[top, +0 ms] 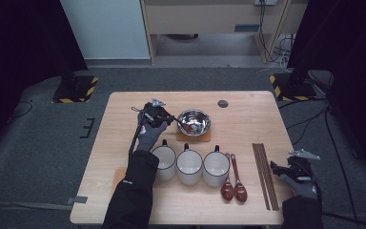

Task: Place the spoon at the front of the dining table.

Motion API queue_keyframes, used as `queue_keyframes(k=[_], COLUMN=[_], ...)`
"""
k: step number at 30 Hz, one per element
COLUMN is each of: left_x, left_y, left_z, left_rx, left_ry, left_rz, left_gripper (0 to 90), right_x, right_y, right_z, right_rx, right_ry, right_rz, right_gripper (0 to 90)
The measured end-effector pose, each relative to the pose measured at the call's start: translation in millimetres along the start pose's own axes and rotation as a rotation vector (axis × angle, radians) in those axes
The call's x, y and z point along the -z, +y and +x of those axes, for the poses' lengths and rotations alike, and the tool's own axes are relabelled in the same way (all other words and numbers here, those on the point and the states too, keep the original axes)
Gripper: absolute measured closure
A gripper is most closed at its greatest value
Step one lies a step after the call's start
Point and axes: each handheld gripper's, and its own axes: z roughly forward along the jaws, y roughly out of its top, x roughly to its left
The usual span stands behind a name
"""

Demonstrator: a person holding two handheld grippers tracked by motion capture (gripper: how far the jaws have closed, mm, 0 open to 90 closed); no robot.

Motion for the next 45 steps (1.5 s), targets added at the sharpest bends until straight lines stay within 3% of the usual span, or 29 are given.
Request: queue_keyframes(k=[11,19,24,33,41,45], left_x=[1.7,11.6,23.7,64.1,95.3,106.4], left_y=[-18.1,-29.7,-31.1,-42.4,-65.8,-83.5], left_z=[5.2,2.0,1.1,1.4,9.7,15.9], left_rx=[0.005,0.006,0.006,0.026,0.045,0.074], left_ry=[0.004,0.012,0.023,0.058,0.089,0.108], left_rz=[0.032,0.014,-0.011,-0.063,-0.081,-0.1], left_gripper=[57.0,51.3,46.6,35.9,28.4,26.9], right_x=[0.0,0.0,0.0,0.0,-0.1,-0.2], right_y=[0.0,0.0,0.0,0.1,0.1,0.1], right_z=[0.0,-0.1,-0.2,-0.3,-0.4,-0.6], right_rx=[0.0,0.0,0.0,0.001,-0.001,-0.008], right_ry=[-0.001,-0.002,-0.002,-0.004,-0.008,-0.011], right_rz=[0.0,0.0,0.0,-0.001,0.001,0.003], right_gripper=[11.9,12.1,12.1,12.1,11.4,10.5])
